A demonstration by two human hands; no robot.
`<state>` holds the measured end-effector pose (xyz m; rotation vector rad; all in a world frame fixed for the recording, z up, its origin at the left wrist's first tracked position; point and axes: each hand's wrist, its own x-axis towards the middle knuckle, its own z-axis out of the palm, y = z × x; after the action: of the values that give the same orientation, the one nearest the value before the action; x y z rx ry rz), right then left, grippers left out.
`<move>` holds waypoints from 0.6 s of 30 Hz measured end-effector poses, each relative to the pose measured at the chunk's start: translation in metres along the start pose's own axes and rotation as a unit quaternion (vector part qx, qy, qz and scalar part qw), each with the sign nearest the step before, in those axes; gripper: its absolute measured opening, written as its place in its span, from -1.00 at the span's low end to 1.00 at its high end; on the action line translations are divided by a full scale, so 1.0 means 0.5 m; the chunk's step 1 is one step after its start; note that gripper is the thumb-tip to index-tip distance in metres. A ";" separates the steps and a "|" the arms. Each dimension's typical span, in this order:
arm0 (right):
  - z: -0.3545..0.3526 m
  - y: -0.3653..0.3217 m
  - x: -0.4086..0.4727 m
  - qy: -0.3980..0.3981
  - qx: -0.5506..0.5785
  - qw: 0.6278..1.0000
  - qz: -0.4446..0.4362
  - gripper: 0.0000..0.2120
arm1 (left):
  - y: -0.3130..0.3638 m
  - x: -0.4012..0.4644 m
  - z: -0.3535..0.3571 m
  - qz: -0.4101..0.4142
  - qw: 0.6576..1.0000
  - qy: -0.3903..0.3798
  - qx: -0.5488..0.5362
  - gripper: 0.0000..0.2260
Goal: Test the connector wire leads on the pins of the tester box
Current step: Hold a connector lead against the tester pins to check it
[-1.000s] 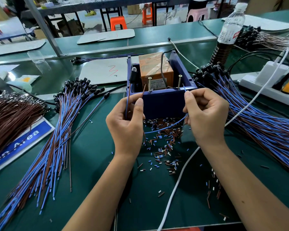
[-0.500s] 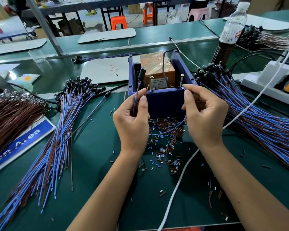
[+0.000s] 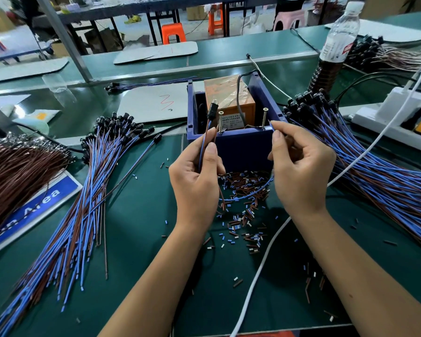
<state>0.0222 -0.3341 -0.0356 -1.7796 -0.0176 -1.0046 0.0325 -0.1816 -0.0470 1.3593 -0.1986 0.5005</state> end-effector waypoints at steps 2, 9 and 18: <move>0.002 0.001 0.002 0.006 0.004 1.000 0.004 -0.82 | -0.001 0.000 0.001 -0.004 1.000 -0.001 0.004 -0.77; 0.005 0.005 0.001 -0.004 -0.005 1.000 -0.006 -0.81 | 0.003 0.001 0.004 0.000 1.000 -0.002 0.014 -0.78; 0.006 0.007 0.003 0.025 -0.013 1.000 -0.001 -0.80 | 0.004 0.003 0.004 0.007 1.000 -0.010 0.009 -0.76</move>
<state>0.0265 -0.3341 -0.0375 -1.7770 0.0259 -1.0552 0.0333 -0.1826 -0.0442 1.3814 -0.2208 0.5001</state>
